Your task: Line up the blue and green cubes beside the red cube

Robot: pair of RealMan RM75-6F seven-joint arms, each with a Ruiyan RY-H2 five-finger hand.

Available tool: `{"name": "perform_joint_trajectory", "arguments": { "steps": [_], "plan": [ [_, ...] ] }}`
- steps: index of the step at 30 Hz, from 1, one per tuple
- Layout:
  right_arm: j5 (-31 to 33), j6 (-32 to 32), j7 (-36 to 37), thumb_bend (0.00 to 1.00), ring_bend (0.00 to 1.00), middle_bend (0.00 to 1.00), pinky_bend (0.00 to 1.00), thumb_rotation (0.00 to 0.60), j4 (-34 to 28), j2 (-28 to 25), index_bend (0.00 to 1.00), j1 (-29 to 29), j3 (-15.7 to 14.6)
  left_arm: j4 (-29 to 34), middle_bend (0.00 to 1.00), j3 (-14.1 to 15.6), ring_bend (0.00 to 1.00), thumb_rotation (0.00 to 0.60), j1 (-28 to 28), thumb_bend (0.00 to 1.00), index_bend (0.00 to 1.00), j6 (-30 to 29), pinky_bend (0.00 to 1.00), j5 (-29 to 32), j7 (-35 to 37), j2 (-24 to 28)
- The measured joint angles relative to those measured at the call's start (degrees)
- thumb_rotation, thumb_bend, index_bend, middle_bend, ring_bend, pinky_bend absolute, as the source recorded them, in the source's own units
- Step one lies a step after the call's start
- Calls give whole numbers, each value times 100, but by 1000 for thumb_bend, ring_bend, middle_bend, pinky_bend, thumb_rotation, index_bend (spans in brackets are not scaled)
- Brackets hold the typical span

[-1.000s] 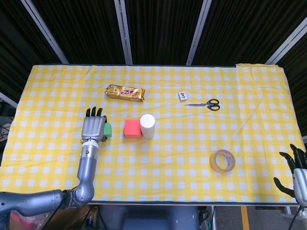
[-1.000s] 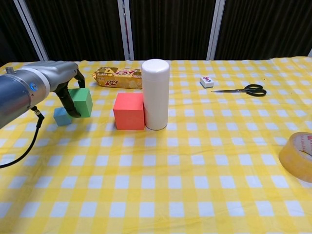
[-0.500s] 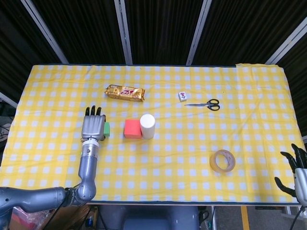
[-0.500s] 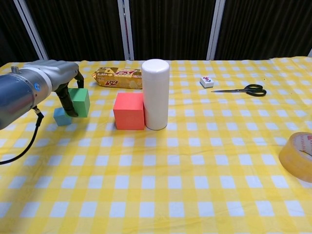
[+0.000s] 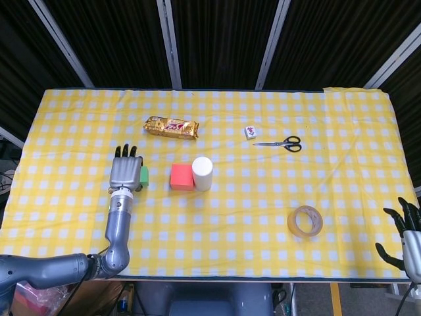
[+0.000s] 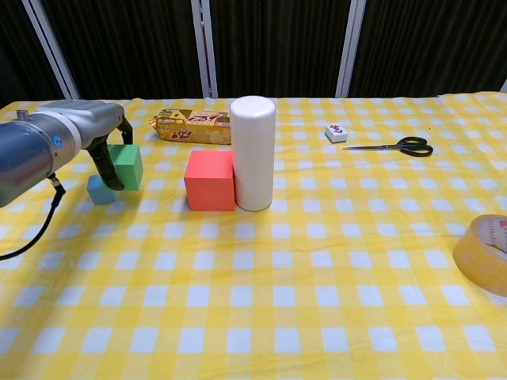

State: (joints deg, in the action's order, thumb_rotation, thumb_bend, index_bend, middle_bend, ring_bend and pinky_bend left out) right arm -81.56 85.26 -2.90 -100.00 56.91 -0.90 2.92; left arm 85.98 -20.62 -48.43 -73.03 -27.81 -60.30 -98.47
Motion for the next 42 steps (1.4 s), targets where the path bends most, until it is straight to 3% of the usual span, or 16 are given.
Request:
{"name": "perform_joint_trajectory", "arguments": {
  "steps": [25, 42],
  "plan": [
    [144, -79, 78, 317, 0, 0, 0, 600, 23, -28, 211, 17, 39, -1056, 72, 38, 0, 600, -495, 427, 475, 444, 0, 41, 315, -711],
    [131, -70, 120, 317, 0, 0, 0, 600, 20, -51, 211, 8, 36, -1097, 72, 13, 0, 600, -643, 427, 475, 409, 0, 60, 288, -851]
  ]
}}
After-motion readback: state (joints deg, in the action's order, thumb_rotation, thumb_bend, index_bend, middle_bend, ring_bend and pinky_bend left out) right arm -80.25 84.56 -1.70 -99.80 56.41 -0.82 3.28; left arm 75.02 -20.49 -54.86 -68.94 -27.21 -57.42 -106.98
